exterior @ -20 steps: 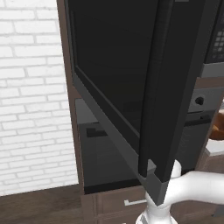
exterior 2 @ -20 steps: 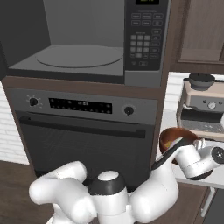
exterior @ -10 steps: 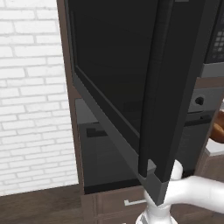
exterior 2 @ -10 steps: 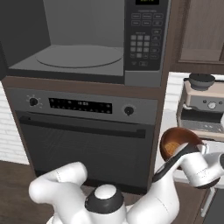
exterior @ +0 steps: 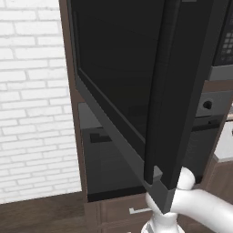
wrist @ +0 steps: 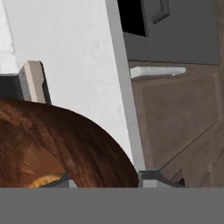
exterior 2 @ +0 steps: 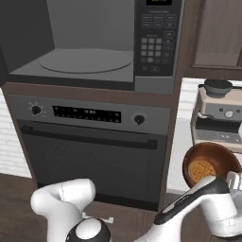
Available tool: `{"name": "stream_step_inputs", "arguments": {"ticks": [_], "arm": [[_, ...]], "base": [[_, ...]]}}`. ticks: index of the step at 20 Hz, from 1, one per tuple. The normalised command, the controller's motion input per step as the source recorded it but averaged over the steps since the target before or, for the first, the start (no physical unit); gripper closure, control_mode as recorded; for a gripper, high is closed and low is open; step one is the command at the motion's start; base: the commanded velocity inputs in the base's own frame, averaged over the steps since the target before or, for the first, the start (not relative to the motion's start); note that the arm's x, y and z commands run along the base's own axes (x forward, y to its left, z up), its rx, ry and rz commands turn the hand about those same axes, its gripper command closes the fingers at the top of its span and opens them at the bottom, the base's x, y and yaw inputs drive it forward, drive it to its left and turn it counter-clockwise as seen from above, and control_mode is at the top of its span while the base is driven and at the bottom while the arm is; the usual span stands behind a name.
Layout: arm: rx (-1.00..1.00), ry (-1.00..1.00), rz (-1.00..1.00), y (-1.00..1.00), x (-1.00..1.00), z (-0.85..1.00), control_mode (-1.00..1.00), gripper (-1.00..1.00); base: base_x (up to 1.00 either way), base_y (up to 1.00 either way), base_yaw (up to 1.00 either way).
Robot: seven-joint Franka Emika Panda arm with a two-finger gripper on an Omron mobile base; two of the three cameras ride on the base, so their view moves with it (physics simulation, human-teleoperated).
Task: Open the microwave, place the bowl with waffle inside the microwave, then close the microwave door and turn it on.
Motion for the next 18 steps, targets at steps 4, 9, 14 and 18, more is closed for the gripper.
{"name": "stream_step_inputs", "arguments": {"ticks": [4,9,14,18], "arm": [[-0.07,-0.14,-0.12,-0.01,-1.00,0.76,-1.00,1.00],[-0.10,-0.29,-0.01,0.60,-1.00,0.98,-1.00,1.00],[-0.13,-0.24,0.02,0.99,-1.00,0.98,-1.00,1.00],[-0.12,-0.04,0.09,1.00,-0.89,0.71,-1.00,1.00]], "base": [[0.00,0.00,0.00],[0.00,0.00,0.00],[0.00,0.00,0.00],[0.00,0.00,0.00]]}}
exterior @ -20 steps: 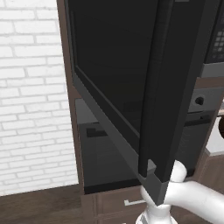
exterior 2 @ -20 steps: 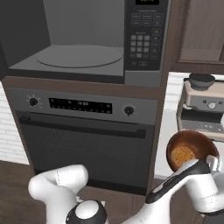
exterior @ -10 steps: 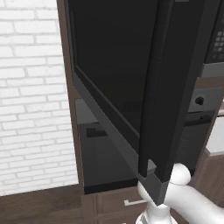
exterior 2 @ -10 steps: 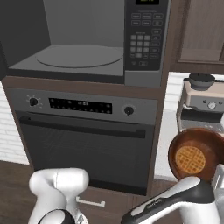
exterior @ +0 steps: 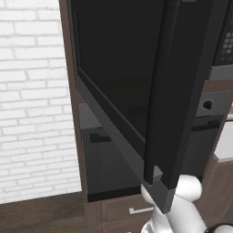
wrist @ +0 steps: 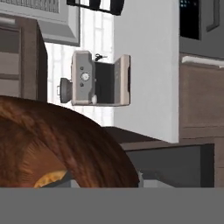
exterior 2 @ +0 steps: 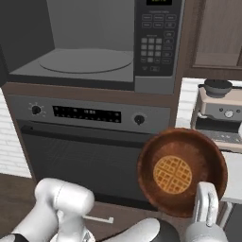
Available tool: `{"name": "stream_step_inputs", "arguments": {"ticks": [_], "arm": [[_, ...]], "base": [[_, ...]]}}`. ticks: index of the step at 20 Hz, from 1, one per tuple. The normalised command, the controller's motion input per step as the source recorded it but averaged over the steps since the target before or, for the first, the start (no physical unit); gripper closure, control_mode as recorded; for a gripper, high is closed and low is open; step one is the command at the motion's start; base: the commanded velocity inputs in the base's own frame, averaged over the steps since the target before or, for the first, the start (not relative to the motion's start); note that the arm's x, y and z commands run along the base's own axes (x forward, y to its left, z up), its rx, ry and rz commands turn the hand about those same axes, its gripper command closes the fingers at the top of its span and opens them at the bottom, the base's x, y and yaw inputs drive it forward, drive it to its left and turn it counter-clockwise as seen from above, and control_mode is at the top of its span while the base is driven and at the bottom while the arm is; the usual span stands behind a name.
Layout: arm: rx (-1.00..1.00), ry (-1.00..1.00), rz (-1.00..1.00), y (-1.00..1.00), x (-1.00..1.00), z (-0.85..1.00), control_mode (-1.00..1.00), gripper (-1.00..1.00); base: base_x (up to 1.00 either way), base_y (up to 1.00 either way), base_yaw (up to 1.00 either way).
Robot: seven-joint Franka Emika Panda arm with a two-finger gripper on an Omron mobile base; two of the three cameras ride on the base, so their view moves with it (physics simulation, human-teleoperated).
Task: Open the microwave, place the bowl with waffle inside the microwave, then close the microwave door and turn it on.
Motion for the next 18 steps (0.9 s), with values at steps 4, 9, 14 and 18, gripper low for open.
{"name": "stream_step_inputs", "arguments": {"ticks": [4,9,14,18], "arm": [[-0.13,0.00,0.11,1.00,-0.49,0.87,-1.00,1.00],[-0.16,0.11,0.15,1.00,-0.28,0.99,-1.00,1.00],[-0.21,0.24,0.17,1.00,-0.26,1.00,-1.00,1.00],[-0.14,0.19,0.09,1.00,-0.18,1.00,-1.00,1.00]], "base": [[0.00,0.00,0.00],[0.00,0.00,0.00],[0.00,0.00,0.00],[0.00,0.00,0.00]]}}
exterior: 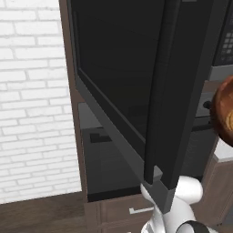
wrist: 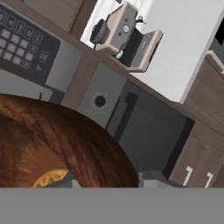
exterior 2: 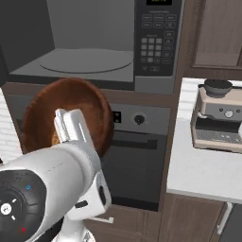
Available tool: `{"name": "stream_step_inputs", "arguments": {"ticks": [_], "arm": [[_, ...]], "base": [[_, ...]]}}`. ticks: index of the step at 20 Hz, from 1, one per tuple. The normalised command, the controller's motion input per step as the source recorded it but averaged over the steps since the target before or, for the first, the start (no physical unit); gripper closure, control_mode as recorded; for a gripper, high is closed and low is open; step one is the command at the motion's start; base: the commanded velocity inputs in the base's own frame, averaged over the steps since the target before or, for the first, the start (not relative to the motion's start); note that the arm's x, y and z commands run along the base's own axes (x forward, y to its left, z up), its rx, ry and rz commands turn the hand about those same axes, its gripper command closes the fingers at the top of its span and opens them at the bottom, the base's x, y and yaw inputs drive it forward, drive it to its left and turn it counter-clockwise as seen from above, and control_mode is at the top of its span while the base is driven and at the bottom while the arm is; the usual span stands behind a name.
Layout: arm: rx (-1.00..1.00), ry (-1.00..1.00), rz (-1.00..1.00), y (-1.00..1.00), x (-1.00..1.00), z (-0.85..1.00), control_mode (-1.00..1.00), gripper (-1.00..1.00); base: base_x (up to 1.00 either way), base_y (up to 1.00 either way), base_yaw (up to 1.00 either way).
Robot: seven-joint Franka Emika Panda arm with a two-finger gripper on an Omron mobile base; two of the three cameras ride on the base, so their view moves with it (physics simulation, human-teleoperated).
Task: Open the microwave, place the bowl with waffle inside the microwave, then close the microwave door and turn it on.
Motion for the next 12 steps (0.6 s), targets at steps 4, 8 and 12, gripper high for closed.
{"name": "stream_step_inputs", "arguments": {"ticks": [4,8,12], "arm": [[0.00,0.22,0.00,1.00,0.00,1.00,-1.00,1.00],[0.00,0.20,-0.14,1.00,0.34,0.81,-1.00,1.00],[0.08,0.17,-0.31,0.68,0.87,0.44,-1.00,1.00]], "base": [[0.00,0.00,0.00],[0.00,0.00,0.00],[0.00,0.00,0.00]]}}
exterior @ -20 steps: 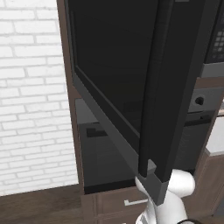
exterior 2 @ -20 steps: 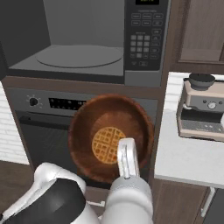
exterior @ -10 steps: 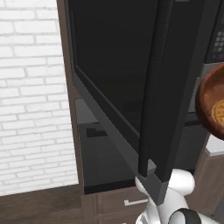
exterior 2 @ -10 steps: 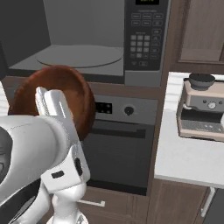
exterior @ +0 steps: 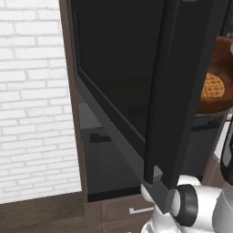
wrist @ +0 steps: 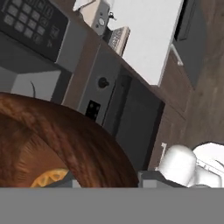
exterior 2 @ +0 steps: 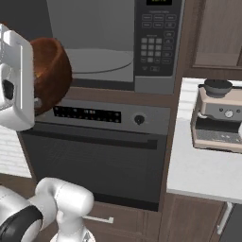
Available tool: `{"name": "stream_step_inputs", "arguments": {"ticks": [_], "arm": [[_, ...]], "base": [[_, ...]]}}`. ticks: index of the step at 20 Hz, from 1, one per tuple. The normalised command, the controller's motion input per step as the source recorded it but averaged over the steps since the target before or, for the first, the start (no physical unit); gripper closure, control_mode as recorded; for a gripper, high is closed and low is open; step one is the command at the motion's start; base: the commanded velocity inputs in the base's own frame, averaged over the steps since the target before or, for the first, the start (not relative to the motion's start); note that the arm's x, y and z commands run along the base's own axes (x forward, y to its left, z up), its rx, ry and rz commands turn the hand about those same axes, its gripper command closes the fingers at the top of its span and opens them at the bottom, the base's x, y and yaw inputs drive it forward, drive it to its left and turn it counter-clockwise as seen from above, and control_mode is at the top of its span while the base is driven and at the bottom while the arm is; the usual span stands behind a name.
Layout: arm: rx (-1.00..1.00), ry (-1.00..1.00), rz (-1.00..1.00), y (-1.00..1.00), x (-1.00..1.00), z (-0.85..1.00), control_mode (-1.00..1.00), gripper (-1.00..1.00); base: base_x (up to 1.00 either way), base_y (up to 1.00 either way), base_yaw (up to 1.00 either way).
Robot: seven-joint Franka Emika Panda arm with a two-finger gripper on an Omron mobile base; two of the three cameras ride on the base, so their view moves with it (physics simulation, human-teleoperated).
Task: Open the microwave, place the bowl with waffle inside the microwave, then close the microwave door and turn it on.
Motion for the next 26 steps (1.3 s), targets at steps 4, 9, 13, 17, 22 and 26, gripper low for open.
{"name": "stream_step_inputs", "arguments": {"ticks": [4,9,13,17,22,26], "arm": [[0.17,0.16,-0.35,0.21,1.00,0.22,-1.00,1.00],[0.22,0.04,-0.30,0.02,1.00,-0.05,-1.00,1.00],[0.21,-0.07,-0.18,0.06,0.98,-0.31,-1.00,1.00],[0.12,-0.22,-0.08,0.20,1.00,-0.59,-1.00,1.00],[0.01,-0.32,-0.01,0.41,0.99,-0.37,-1.00,1.00],[0.00,-0.13,0.00,0.11,1.00,-0.25,-1.00,1.00]], "base": [[0.00,0.00,0.00],[0.00,0.00,0.00],[0.00,0.00,0.00],[0.00,0.00,0.00],[0.00,0.00,0.00],[0.00,0.00,0.00]]}}
